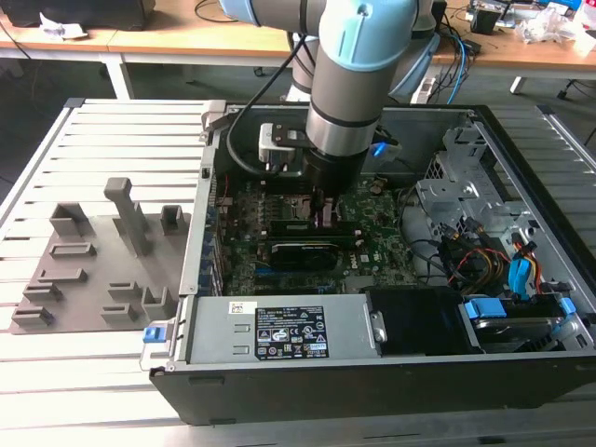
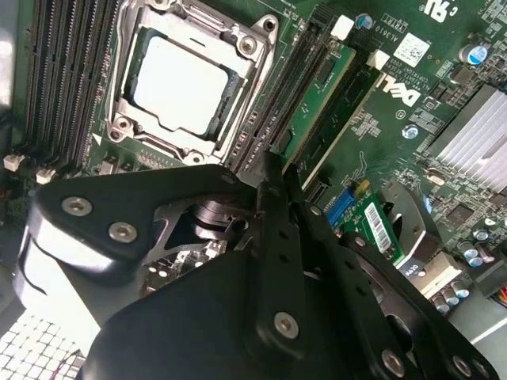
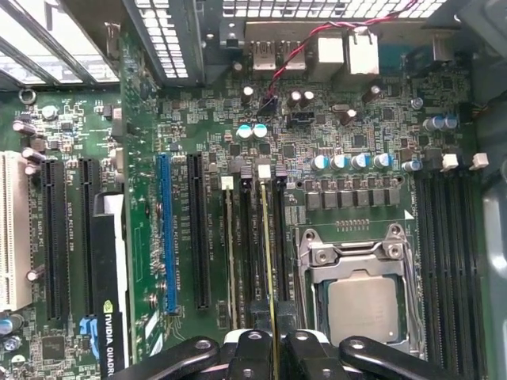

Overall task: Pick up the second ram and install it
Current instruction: 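Insert the second ram into the second slot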

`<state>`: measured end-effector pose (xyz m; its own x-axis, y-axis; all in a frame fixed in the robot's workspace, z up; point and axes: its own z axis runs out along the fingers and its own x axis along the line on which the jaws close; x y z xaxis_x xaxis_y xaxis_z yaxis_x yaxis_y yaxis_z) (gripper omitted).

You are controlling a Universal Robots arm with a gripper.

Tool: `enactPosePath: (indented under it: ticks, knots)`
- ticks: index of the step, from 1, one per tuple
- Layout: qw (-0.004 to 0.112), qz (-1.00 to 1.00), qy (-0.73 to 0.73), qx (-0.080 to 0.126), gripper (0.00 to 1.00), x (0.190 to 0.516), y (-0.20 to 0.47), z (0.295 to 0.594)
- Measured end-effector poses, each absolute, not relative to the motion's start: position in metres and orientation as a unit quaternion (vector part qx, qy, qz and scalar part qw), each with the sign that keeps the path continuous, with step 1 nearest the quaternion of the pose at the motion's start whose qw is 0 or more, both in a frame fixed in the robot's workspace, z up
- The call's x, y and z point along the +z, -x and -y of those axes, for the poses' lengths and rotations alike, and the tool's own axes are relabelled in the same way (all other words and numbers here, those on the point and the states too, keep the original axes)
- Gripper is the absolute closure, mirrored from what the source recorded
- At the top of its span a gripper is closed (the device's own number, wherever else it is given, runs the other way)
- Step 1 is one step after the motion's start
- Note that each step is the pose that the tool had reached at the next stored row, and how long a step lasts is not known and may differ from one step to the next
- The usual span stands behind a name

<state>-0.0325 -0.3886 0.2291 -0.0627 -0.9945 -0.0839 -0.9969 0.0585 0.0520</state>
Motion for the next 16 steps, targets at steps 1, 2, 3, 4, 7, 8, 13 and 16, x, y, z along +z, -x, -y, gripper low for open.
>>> enactPosePath:
  ticks: [1,2,3,4,7,8,13,16]
  knots:
    - [0.013,-0.727,0.684,0.048,0.86,0.229,0.033,0.388]
    - [0.013,-0.727,0.685,0.048,0.86,0.228,0.033,0.388]
    - [0.013,-0.727,0.684,0.048,0.86,0.227,0.033,0.388]
    - [0.012,-0.727,0.684,0.047,0.86,0.226,0.034,0.388]
    - [0.012,-0.727,0.684,0.047,0.86,0.222,0.033,0.387]
    - [0.012,-0.728,0.684,0.047,0.86,0.222,0.033,0.387]
    - [0.012,-0.727,0.684,0.047,0.86,0.222,0.033,0.387]
    - [0.012,-0.727,0.684,0.047,0.86,0.218,0.033,0.387]
